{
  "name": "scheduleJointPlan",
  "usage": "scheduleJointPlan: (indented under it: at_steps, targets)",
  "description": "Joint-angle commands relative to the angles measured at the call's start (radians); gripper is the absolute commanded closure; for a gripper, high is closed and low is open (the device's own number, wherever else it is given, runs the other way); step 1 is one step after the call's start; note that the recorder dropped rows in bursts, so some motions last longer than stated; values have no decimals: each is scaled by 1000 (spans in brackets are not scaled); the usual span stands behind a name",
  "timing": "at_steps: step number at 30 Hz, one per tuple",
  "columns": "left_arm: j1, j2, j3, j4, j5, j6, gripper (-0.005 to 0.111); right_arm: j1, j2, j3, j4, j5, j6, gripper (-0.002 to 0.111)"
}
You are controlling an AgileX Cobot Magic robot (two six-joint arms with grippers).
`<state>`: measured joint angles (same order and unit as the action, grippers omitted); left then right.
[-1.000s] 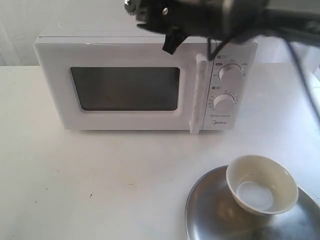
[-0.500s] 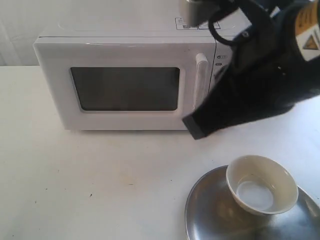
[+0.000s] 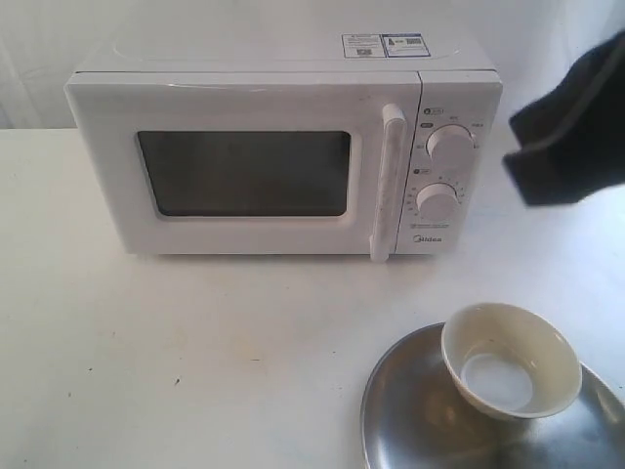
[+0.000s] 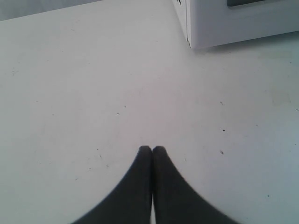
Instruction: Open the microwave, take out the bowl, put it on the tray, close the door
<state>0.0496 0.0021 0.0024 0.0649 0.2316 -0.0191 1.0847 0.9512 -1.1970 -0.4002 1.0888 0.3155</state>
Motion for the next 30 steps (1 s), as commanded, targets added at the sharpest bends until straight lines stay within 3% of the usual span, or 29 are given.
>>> scheduleJointPlan:
  at_steps: [1, 4, 6, 11, 17, 20, 24, 30]
  targets:
    - [-2, -2, -2, -6, 0, -2, 107, -79, -153, 60, 80, -348, 20, 108]
    - [-2, -2, -2, -6, 0, -2, 107, -217, -292, 229, 278, -703, -91, 108]
    - [-2, -2, -2, -6, 0, -2, 107, -333, -390, 387, 426, -848, -178, 108]
    - [-2, -2, -2, -6, 0, -2, 107, -595, -656, 789, 504, -965, -200, 108]
    - [-2, -2, -2, -6, 0, -2, 107, -790, -951, 1197, 516, -1169, -32, 108]
    - [-2, -2, -2, -6, 5, -2, 107, -828, -951, 1197, 516, -1060, -1, 108]
    - [-2, -2, -2, -4, 3, -2, 107, -828, -933, 1197, 473, -1067, -32, 108]
    - [-2, -2, -2, -4, 3, -2, 107, -826, -951, 1197, 480, -961, -259, 108]
